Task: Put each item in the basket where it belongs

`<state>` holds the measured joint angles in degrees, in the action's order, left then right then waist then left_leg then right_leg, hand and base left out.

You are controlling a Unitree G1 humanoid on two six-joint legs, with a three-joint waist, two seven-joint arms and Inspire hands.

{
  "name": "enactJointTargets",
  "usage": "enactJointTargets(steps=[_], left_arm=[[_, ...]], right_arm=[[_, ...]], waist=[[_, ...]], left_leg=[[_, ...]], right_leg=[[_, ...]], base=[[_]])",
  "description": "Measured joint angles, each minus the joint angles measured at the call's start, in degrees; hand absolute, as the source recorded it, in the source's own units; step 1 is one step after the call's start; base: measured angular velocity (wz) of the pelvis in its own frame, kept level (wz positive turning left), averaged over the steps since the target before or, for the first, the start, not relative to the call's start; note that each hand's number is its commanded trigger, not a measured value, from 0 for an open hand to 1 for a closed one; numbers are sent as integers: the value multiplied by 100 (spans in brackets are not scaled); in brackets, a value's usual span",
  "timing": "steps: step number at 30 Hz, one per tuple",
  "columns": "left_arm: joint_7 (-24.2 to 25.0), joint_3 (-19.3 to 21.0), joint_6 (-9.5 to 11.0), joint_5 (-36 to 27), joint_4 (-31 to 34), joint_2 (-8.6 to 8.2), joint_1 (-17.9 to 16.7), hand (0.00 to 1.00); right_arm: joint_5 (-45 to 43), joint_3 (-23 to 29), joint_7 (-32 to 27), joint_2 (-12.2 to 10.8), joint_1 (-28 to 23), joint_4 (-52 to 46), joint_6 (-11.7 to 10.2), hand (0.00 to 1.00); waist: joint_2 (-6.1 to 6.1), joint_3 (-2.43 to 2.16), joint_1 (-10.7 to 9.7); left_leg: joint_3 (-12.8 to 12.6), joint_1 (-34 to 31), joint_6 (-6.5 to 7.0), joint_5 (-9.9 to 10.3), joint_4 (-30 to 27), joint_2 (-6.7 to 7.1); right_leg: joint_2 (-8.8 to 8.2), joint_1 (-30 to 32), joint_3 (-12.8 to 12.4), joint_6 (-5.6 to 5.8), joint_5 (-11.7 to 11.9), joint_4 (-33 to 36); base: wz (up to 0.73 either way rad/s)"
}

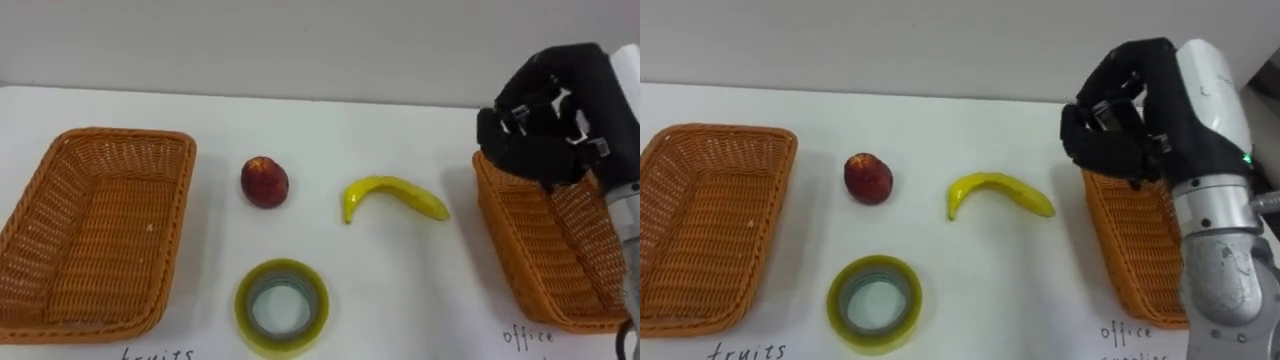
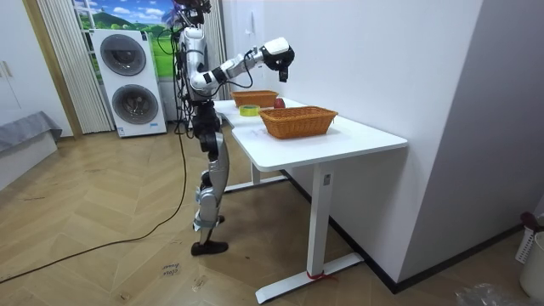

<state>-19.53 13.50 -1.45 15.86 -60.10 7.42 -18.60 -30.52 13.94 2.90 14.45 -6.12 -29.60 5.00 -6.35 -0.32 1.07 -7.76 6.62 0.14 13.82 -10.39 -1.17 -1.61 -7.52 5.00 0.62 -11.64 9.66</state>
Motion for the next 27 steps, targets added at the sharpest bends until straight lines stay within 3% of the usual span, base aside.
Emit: enactJointTargets(steps=[8, 15, 19, 20, 21, 22, 23, 27], left_arm=[[1, 103, -66, -4, -128, -3, -11, 0], [3, 105, -67, -5, -201, 0, 6, 0], [3, 103, -69, -4, -183, 2, 8, 0], [3, 103, -75, -7, -184, 2, 5, 0], [3, 102, -76, -11, -184, 2, 5, 0], [3, 103, -76, -15, -184, 1, 5, 0], [3, 101, -76, -39, -184, 2, 6, 0], [20, 98, -77, -53, -184, 4, 7, 0]], right_arm=[[70, 416, -858, 75, -3, 264, -121, 100], [210, 673, -1025, 253, -45, 584, -130, 100], [325, 662, -1031, 254, -215, 753, -138, 100], [322, 653, -1023, 254, -229, 840, -138, 84], [319, 653, -1018, 254, -229, 887, -137, 53], [317, 653, -1012, 254, -229, 954, -133, 15], [315, 651, -992, 253, -229, 992, -133, 3], [308, 554, -948, 253, -233, 1076, -128, 0]], waist=[[-24, 16, -241], [-61, -5, -329], [-96, 14, -323], [-102, 23, -321], [-108, 25, -322], [-113, 27, -323], [-112, 30, -324], [-111, 31, -320]], left_leg=[[22, -11, 0, 1, -13, -7], [0, 10, -9, -9, -13, -10], [-8, 20, -9, -9, -25, -10], [-10, 22, -9, -9, -25, -10], [-11, 23, -9, -9, -25, -10], [-12, 24, -9, -9, -25, -10], [-12, 22, -9, -9, -25, -11], [-15, 21, -9, -9, -28, -15]], right_leg=[[5, -33, -12, 0, 0, 9], [16, -20, -30, 0, 0, 12], [14, -8, -35, 0, 0, 7], [13, -1, -32, 0, 0, 6], [12, 9, -30, 0, 0, 5], [12, 20, -29, 0, 0, 4], [13, 20, -29, 0, 0, 4], [15, 23, -39, 0, 0, 4]], base=[[-1], [-1], [0], [0], [0], [0], [0], [0]])
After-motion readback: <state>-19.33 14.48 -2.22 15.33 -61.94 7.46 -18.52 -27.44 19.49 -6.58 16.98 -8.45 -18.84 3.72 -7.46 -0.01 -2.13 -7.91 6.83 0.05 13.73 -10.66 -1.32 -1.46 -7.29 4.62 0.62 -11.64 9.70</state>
